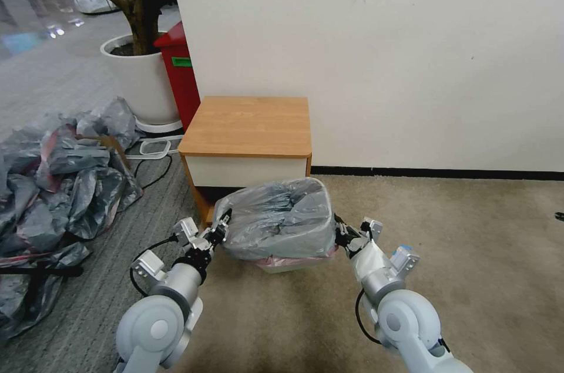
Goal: Pick up the garbage bag from the table and place it over the trash can.
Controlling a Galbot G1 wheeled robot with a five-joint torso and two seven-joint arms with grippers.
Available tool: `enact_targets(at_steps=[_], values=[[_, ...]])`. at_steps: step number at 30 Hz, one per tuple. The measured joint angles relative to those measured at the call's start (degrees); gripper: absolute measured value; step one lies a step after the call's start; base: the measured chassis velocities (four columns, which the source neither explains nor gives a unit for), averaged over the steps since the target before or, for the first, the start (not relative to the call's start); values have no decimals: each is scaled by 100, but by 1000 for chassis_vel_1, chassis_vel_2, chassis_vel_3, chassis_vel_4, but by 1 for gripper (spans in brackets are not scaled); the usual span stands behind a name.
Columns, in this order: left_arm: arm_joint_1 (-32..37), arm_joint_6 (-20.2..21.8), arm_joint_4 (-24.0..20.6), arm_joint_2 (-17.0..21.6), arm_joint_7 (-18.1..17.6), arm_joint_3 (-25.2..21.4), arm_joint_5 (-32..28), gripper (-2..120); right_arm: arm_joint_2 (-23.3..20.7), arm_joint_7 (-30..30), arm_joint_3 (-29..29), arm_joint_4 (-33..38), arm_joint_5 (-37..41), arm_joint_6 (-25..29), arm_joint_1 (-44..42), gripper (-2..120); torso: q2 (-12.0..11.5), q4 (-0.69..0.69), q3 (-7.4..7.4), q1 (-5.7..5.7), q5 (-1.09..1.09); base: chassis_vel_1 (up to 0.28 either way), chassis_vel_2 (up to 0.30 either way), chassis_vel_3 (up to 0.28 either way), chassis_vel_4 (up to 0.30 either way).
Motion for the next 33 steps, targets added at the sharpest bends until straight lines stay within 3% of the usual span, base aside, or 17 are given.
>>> enact_targets(at_steps=[11,20,23,25,30,33], values=[[41,36,-138,42,-66,-21,-112,9,6,24,25,-149,-25,32,-36,0,0,0,0,0,0,0,0,0,0],[-75,32,-18,149,-171,-43,160,9,-118,38,123,387,15,210,-375,31,0,0,0,0,0,0,0,0,0],[-130,26,102,171,-188,-75,198,8,-174,-62,222,368,22,484,-505,39,0,0,0,0,0,0,0,0,0],[-168,16,217,164,-230,-80,209,8,-242,-253,378,318,90,756,-688,51,0,0,0,0,1,0,0,0,0],[-191,11,317,134,-259,-45,267,8,-310,-429,624,431,310,898,-901,65,0,0,0,0,1,0,0,0,0],[-191,11,372,151,-266,67,645,8,-412,-427,851,850,318,872,-927,80,0,-1,0,0,1,0,0,0,0]])
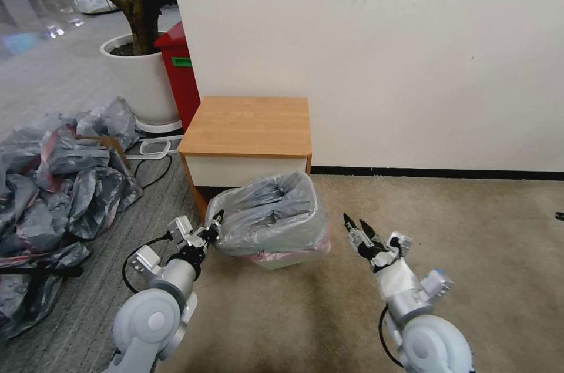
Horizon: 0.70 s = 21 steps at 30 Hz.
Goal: Pick up the garbage bag from the table and place it over the trash can.
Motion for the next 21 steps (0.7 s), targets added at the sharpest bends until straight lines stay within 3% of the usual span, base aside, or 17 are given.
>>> enact_targets(at_steps=[2,5,10,11,12,15,16,20,21], values=[[4,-3,21,26,11,57,236,8,-80,2,25,170,-156,-22,43,84,0,1,0,0,0,0,0,0,0],[13,-48,46,166,23,305,1141,8,-646,-173,-104,581,-1113,-108,333,97,0,1,0,0,0,0,0,0,0],[48,-72,-72,304,56,497,1670,8,-1219,-385,-451,904,-1585,-545,844,100,0,2,0,0,-1,0,0,0,0],[77,-84,-171,364,101,569,1860,8,-1475,-408,-756,1009,-1681,-909,1242,95,0,1,0,0,0,0,0,0,0],[77,-84,-171,364,101,569,1860,8,-1475,-408,-756,1009,-1681,-909,1242,95,0,1,0,0,0,0,0,0,0],[172,-105,-348,465,281,664,2326,8,-1976,-502,-1601,1068,-1743,-1887,2232,82,0,3,0,0,-1,0,0,0,0],[172,-105,-348,465,281,664,2326,8,-1976,-502,-1601,1068,-1743,-1887,2232,82,0,3,0,0,-1,0,0,0,0],[230,-182,-485,611,442,745,2806,8,-2398,-1009,-2697,1034,-1759,-2710,3333,63,0,2,0,0,-1,0,0,0,0],[230,-182,-485,611,442,745,2806,8,-2398,-1009,-2697,1034,-1759,-2710,3333,63,0,2,0,0,-1,0,0,0,0]])
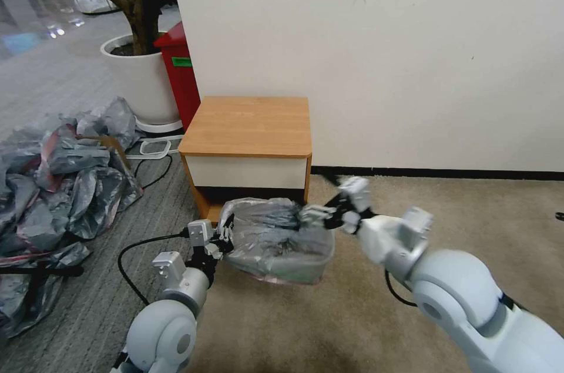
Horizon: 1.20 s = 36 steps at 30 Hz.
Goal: Pick up the garbage bag from the table and place it over the trash can.
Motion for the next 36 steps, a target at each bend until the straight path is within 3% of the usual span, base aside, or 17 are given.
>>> enact_targets(at_steps=[2,4,6,17,36], values=[[11,-23,-77,74,70,26,164,8,-128,-493,-519,-66,-150,-392,560,53,0,-1,0,0,0,0,0,0,0],[17,-40,-99,87,97,27,224,8,-133,-572,-678,-97,-183,-551,728,49,0,-1,0,0,0,0,0,0,0],[60,-91,-170,89,161,28,370,8,-77,-621,-1051,-220,-239,-934,1130,38,0,0,0,0,0,0,0,0,0],[370,-328,-392,-101,396,-3,808,8,-76,-180,-1547,-568,-663,-1021,1429,0,0,-1,0,0,0,0,0,0,0],[505,-349,-677,-254,499,161,967,8,176,280,-2241,-1153,-928,-980,1630,0,0,-1,0,0,1,0,0,0,0]])
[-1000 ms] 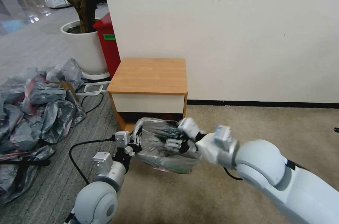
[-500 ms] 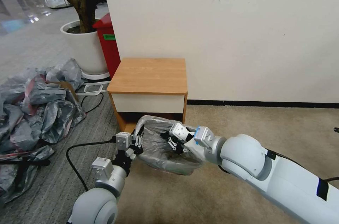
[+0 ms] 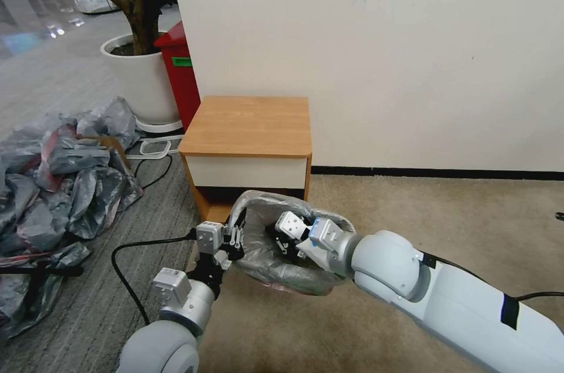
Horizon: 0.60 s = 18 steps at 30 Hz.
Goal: Pick up the garbage bag from the table and place it over the trash can.
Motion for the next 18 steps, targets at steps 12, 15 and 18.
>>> enact_targets(at_steps=[12,15,18], values=[[15,7,-66,-22,7,47,-21,8,77,11,-337,-456,-92,8,244,0,0,0,0,0,0,0,0,0,0],[15,8,-66,-39,9,85,-21,8,75,13,-378,-542,-94,9,293,0,0,1,0,0,0,0,0,0,0],[15,13,-66,-96,12,160,-17,8,56,13,-448,-671,-116,9,345,0,0,0,0,0,0,0,0,0,0]])
